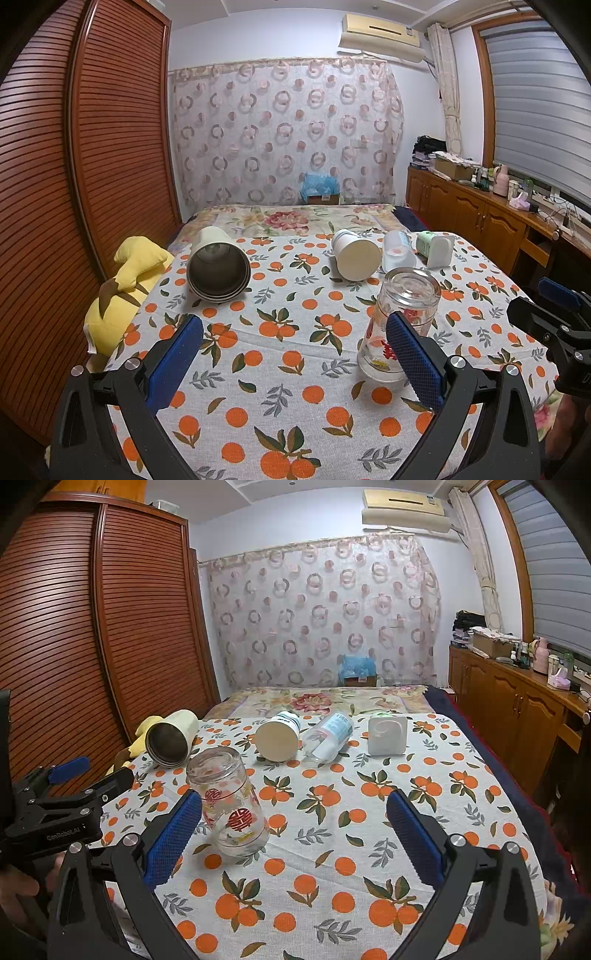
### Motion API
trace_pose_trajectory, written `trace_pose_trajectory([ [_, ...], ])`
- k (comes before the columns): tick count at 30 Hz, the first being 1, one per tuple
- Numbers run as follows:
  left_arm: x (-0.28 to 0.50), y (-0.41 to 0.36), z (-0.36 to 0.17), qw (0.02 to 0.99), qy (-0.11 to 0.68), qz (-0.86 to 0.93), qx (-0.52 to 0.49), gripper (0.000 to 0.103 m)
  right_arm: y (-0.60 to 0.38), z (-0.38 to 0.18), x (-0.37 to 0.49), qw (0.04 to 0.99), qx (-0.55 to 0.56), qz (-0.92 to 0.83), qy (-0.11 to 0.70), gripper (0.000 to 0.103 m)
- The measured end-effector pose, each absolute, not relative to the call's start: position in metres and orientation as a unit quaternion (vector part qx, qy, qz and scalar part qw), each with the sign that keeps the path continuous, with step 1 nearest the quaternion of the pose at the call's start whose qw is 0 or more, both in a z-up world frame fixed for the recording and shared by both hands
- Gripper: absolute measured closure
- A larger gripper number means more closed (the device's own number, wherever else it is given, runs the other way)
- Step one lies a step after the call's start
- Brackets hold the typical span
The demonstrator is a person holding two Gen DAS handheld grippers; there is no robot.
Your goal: Flip cup upside down
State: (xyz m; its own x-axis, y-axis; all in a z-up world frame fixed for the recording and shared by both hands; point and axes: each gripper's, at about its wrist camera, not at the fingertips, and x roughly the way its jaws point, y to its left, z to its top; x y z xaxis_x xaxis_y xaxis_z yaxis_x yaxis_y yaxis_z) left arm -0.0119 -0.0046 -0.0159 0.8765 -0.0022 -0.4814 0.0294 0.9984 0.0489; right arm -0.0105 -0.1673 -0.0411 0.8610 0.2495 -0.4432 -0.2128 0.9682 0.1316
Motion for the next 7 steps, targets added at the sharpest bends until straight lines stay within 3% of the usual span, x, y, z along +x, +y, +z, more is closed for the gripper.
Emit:
trace_pose_trajectory([
  [7, -0.0125, -0.005, -0.0158, 0.968, 0.248, -0.009, 0.027, 0.007, -0.1674, -0.0414, -0.0105, 0.964, 0.039, 0.12, 0.235, 0.002],
])
